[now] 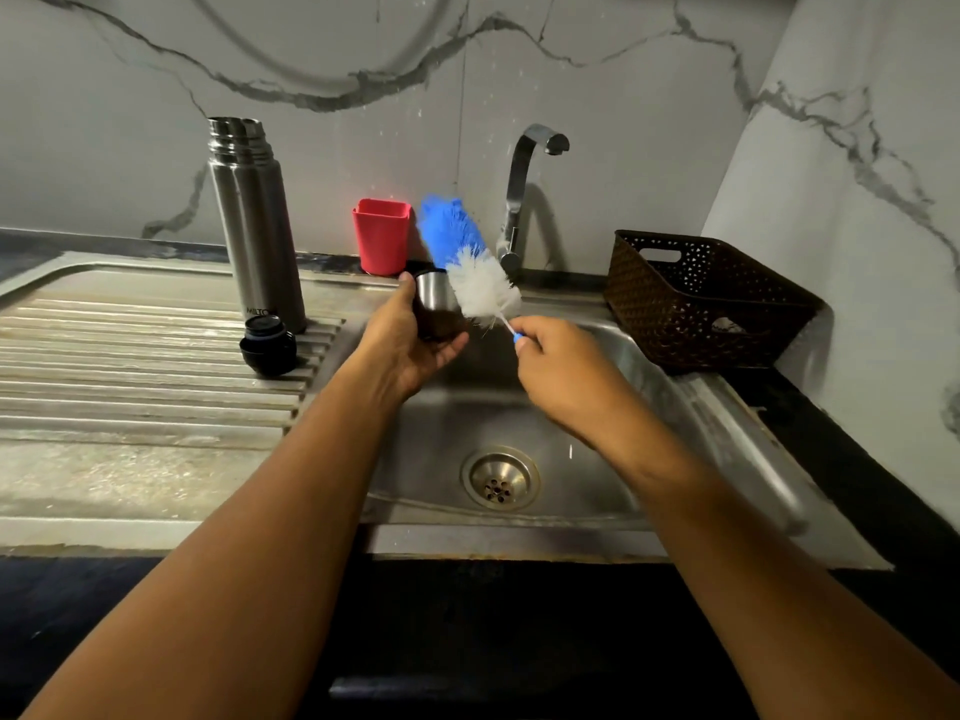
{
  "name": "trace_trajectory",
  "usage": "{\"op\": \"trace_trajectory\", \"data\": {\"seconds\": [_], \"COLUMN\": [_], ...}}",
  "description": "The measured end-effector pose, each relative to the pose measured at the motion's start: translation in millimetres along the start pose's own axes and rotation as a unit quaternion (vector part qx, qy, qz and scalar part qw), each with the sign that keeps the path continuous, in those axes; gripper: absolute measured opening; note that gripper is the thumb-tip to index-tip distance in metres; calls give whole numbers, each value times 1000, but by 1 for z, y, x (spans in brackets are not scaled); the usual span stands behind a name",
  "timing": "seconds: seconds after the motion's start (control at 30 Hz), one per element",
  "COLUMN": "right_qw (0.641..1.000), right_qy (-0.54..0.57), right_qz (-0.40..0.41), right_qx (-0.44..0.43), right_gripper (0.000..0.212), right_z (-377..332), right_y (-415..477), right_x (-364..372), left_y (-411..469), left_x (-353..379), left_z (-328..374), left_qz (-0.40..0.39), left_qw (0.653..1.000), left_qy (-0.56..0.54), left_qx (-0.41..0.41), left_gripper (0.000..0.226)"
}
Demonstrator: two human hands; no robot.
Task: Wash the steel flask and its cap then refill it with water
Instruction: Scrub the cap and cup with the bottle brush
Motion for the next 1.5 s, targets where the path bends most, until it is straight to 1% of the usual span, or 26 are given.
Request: {"op": "trace_trajectory", "data": {"seconds": [0.07,0.13,0.2,0.27,0.3,0.37,0.43,0.5,0.57,0.67,0.73,0.83,0.87,1.0,1.1,1.17,1.27,1.3,1.4,1.5], "right_qw": [1000,1000,999,999,999,999,997,992,984,982,988,997,997,998,999,998,998,998,998,998], "right_qy": [2,-2,-6,2,7,22,51,94,142,141,111,74,72,39,50,59,50,48,67,69], "right_qz": [-11,-29,-43,-39,-35,-36,-48,-70,-95,-119,-102,-22,-9,-18,2,-2,-22,-18,13,5], "right_qx": [15,7,-6,-1,7,31,45,55,58,32,16,20,17,-41,-6,10,-20,-22,14,0], "right_gripper": [30,31,29,29,30,30,28,27,30,30,29,31,32,35,35,34,32,32,33,32], "right_z": [1,4,9,10,10,8,9,13,19,21,22,20,19,12,13,14,14,16,21,24], "right_y": [0,-15,-30,-28,-22,-9,-5,-7,-10,-19,-16,-1,-1,-25,-10,-8,-25,-24,-1,-8], "right_x": [2,4,7,8,8,10,12,10,10,18,25,22,21,30,28,28,31,29,18,16], "left_y": [1,3,6,4,3,-2,-7,-5,0,3,3,-3,-3,0,-2,-3,0,0,-5,-8], "left_x": [-3,-8,-11,-11,-9,-1,3,-2,-9,-15,-14,-3,-1,-6,-6,-4,-7,-7,-1,1], "left_z": [4,8,5,2,0,1,2,3,3,2,-2,-4,-4,-3,-4,-5,-3,-2,-2,0], "left_qz": [4,7,31,52,46,-1,-30,-14,21,47,47,15,13,39,42,45,35,33,14,25], "left_qw": [1000,1000,999,998,999,1000,999,998,998,998,998,999,998,997,998,998,999,999,999,998], "left_qy": [-14,-17,-22,-13,-15,-9,25,41,36,8,-10,-16,-24,-40,-7,-3,-19,-23,0,5], "left_qx": [2,8,14,15,18,22,28,37,39,43,49,49,54,56,45,41,33,30,37,55], "left_gripper": [56,60,62,61,60,58,51,49,57,59,55,52,52,54,52,53,54,51,36,26]}}
Point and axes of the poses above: each hand's wrist, its own y-axis towards the middle knuckle, its own x-axis out of the palm, z = x × y, the point moved 4 cm from there along y, towards the middle knuckle, and after that the axes turned 14 degrees about x, right-handed, at the moved point
